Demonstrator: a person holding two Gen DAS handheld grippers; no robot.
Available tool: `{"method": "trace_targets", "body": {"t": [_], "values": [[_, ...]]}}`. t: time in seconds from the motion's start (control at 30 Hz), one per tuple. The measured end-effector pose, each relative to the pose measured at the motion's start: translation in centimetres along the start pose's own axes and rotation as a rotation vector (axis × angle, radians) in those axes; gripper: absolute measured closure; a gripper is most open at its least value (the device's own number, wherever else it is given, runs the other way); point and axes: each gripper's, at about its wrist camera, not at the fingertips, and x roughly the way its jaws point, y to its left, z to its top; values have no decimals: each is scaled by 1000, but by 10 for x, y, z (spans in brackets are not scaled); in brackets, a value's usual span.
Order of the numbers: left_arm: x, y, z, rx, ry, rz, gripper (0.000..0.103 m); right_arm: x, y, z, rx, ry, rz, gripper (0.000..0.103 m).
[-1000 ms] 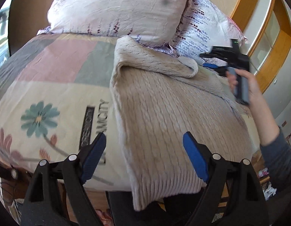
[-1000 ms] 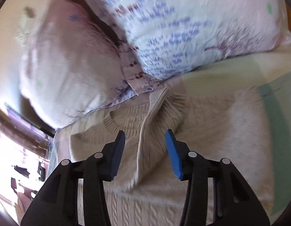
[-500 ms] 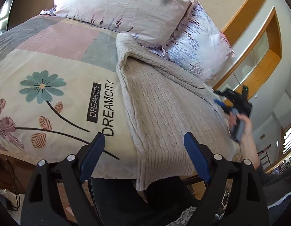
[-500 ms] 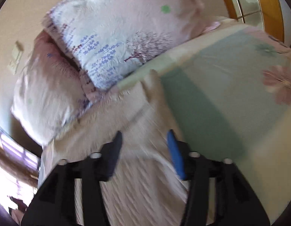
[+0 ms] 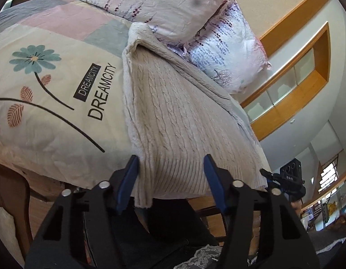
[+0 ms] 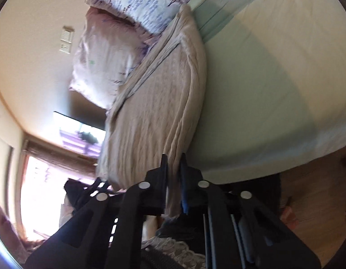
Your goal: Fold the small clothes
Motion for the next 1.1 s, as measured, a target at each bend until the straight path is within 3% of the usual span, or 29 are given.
{"method": "trace_targets", "body": {"t": [0.13, 0.17, 0.27, 0.33, 0.37, 0.4, 0.43, 0.5, 0.6, 0.67, 0.73, 0.83, 0.9, 0.97, 1.0, 1.03, 1.07, 1.1], "values": [[4, 7, -2, -50, 37, 34, 79, 7, -2, -7, 3, 30, 45, 92], [7, 10, -4, -72, 60, 37, 80, 6, -3, -5, 6, 43, 48, 92], [12, 17, -12, -109, 95, 86, 79, 11, -1, -6, 3, 69, 34, 91], [13, 23, -14, -133, 96, 79, 66, 11, 1, -5, -10, 90, 23, 91], [14, 27, -14, -154, 94, 58, 66, 16, 4, -3, -20, 100, 17, 91], [14, 29, -13, -163, 97, 29, 73, 18, 7, -4, -38, 114, 10, 94], [14, 29, -11, -165, 101, -17, 94, 19, 12, -4, -64, 116, 9, 94], [12, 19, -2, -129, 109, -66, 96, 21, 26, 4, -98, 105, 52, 95], [-3, 0, 37, -10, 51, -109, 96, 17, 66, 38, -171, 13, 178, 95], [-16, -7, 88, 45, -38, -108, 96, 17, 91, 71, -210, -71, 269, 95], [-19, -12, 140, 84, -112, -68, 96, 24, 110, 103, -220, -143, 347, 95], [3, -20, 220, 117, -188, 23, 96, 49, 128, 157, -217, -266, 364, 95], [33, -18, 263, 111, -193, 72, 96, 74, 125, 198, -165, -342, 330, 95], [77, -8, 297, 85, -174, 147, 94, 104, 102, 236, -73, -404, 202, 95], [94, -3, 307, 69, -148, 179, 87, 119, 90, 251, -27, -410, 124, 94], [108, 7, 315, 46, -116, 223, 72, 137, 73, 268, 32, -401, -5, 93], [122, 21, 321, -6, -75, 261, 62, 147, 60, 275, 68, -380, -76, 89], [121, 35, 325, -53, -53, 256, 42, 153, 50, 278, 107, -350, -125, 85]]}}
